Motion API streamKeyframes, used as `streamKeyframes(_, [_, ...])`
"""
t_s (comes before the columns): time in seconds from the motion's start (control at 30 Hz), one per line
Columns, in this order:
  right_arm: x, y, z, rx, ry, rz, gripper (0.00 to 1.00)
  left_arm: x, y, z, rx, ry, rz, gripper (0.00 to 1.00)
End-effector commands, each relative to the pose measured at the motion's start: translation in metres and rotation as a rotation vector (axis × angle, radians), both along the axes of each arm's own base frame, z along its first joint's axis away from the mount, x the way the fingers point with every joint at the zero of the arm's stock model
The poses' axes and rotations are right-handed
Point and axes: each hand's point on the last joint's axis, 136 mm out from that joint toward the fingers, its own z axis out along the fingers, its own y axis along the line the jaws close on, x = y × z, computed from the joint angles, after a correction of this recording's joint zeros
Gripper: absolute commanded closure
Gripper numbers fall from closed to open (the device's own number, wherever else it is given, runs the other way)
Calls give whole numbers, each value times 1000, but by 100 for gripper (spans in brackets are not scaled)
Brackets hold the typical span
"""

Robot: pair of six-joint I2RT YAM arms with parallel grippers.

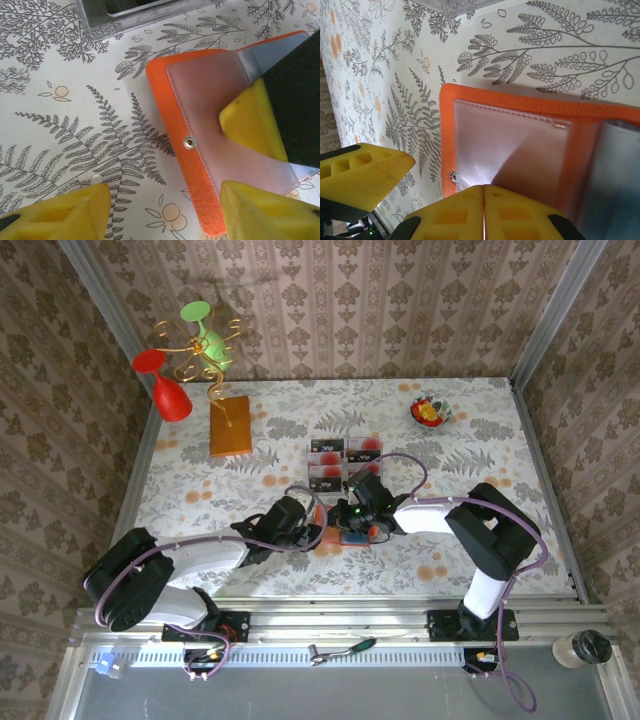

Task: Put the credit cards into the card holder

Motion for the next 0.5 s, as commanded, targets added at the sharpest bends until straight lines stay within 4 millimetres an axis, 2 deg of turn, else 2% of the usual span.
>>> streamKeyframes(0.0, [1,-3,-8,-24,14,-11,90,6,-9,6,7,-29,-20,39])
streamKeyframes(0.1, [2,-1,-3,-13,8,-10,90,5,-10,1,39,-27,-30,39])
streamKeyframes(0.27, [4,0,15,4,-30,8,86,2,-9,-9,77,-14,-34,41])
streamKeyframes(0.47, [7,-8,31,10,-71,9,82,0,-6,-15,85,-5,-27,44])
